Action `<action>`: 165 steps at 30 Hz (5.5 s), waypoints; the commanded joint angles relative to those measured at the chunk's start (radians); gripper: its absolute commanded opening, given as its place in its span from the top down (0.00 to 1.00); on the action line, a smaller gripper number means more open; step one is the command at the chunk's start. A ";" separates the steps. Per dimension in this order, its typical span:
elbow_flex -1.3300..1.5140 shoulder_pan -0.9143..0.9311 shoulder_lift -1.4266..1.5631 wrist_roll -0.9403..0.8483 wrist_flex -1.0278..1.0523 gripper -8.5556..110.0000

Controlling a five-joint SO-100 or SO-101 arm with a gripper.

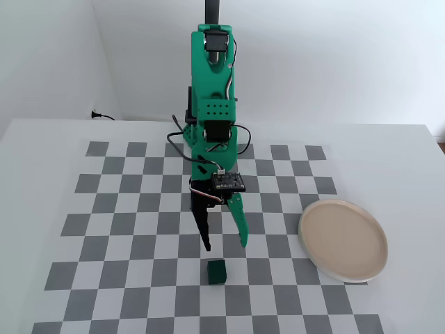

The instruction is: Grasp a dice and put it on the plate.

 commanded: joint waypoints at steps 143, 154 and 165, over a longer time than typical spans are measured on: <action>-0.638 0.120 -0.666 0.058 -0.071 0.88; -0.638 0.118 -0.650 0.060 -0.052 0.96; -0.640 0.025 -0.457 0.118 0.048 0.96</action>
